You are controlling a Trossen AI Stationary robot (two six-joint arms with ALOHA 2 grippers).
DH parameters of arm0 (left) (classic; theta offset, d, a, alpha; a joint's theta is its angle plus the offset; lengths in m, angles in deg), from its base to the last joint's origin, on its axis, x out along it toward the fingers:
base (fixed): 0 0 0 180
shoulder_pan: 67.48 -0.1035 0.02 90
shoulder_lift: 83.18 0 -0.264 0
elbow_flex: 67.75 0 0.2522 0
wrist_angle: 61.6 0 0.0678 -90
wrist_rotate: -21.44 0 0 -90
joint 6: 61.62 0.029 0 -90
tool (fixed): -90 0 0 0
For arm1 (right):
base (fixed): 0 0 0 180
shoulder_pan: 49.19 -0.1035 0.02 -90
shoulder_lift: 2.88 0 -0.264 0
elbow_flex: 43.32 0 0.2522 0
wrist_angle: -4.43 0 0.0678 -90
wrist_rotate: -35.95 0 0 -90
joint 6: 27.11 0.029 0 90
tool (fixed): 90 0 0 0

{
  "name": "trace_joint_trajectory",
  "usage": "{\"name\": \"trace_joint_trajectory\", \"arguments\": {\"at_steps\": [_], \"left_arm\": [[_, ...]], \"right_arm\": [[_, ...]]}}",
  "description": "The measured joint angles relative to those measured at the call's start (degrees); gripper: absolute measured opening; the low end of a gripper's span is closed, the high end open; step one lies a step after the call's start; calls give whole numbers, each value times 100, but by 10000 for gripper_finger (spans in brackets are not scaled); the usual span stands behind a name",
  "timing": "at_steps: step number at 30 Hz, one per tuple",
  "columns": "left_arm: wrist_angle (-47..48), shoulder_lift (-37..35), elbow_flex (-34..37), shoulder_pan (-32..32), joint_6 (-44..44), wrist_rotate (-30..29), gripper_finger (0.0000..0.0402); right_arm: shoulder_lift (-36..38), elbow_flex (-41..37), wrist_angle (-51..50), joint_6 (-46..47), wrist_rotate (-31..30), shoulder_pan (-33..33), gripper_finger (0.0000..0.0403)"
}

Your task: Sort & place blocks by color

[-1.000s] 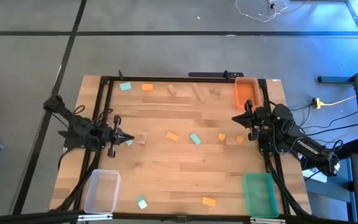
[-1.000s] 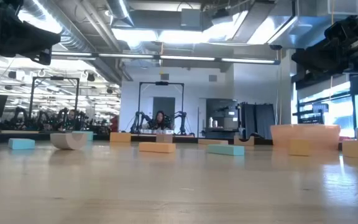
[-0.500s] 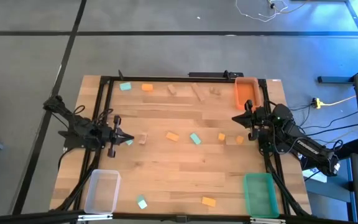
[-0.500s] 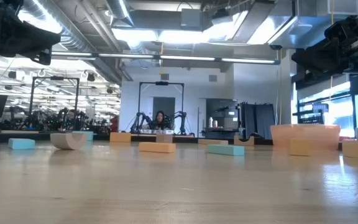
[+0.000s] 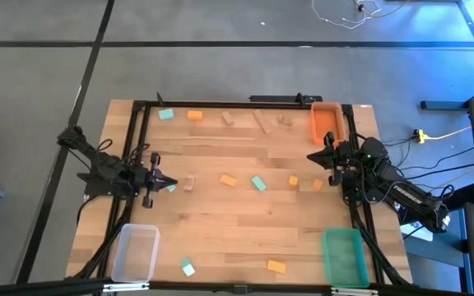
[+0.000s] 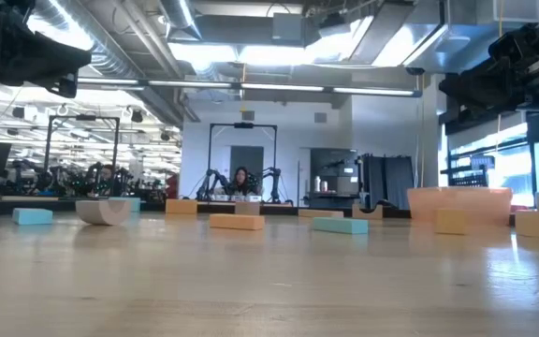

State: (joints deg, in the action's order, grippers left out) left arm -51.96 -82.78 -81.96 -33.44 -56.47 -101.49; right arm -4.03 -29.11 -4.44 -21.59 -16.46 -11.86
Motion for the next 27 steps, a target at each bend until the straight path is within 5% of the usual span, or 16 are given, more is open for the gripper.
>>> {"name": "trace_joint_trajectory", "arguments": {"at_steps": [27], "left_arm": [[0, 0, -2, 0, 2, -2, 0]], "right_arm": [[0, 0, 96, 26, -149, 0, 14]]}}
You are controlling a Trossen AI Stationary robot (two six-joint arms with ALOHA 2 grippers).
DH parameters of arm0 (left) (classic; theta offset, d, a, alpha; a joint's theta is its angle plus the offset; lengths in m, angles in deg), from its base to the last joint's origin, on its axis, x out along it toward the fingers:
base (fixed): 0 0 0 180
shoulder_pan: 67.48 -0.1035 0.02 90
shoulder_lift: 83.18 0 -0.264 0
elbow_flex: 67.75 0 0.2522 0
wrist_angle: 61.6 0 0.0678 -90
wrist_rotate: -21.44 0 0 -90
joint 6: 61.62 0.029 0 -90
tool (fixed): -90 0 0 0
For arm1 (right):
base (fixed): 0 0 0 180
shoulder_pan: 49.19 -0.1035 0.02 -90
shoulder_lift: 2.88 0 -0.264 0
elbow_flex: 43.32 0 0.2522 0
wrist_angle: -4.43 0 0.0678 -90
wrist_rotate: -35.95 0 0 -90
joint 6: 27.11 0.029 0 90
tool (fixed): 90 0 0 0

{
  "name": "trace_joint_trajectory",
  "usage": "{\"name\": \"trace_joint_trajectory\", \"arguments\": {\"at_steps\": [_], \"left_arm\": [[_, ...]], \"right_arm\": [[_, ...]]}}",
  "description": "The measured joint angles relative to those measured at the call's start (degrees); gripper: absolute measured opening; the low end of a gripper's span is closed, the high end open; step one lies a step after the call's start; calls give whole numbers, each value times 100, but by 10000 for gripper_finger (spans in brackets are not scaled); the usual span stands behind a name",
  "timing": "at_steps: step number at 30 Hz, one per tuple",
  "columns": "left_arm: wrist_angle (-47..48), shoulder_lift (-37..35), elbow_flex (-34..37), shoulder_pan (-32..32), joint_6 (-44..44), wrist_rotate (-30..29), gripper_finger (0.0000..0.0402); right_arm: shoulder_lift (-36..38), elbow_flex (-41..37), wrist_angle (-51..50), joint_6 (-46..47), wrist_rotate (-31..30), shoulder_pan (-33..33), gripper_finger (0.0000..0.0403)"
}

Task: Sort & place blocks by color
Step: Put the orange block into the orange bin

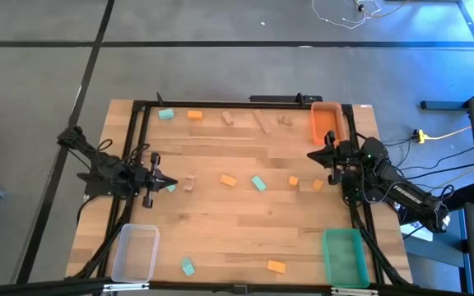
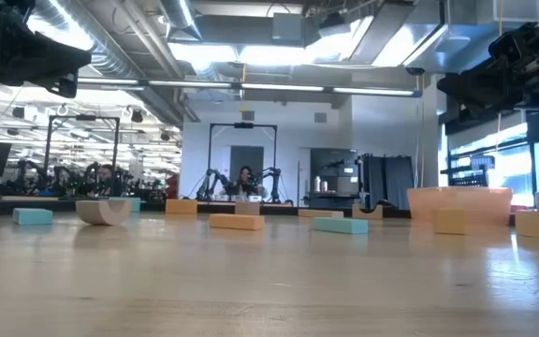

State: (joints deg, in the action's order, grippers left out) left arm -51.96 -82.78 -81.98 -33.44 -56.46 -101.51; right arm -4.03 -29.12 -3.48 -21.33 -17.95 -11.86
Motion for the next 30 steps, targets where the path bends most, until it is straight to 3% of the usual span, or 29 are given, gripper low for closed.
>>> {"name": "trace_joint_trajectory", "arguments": {"at_steps": [12, 20, 24, 30], "left_arm": [[0, 0, 2, 0, -1, 0, 0], [-32, 0, 2, 0, 185, -106, 0], [-160, 1, -15, 0, 79, -773, 0], [-169, 2, -35, 0, -160, -1496, 0]], "right_arm": [[-2, 44, -71, 757, -625, 0, 3], [-160, 761, -319, 713, -1015, 1, 1], [-631, 1724, -1543, 402, -1446, 0, 1], [-2075, 3468, -3751, 91, -1762, 0, 0]]}}
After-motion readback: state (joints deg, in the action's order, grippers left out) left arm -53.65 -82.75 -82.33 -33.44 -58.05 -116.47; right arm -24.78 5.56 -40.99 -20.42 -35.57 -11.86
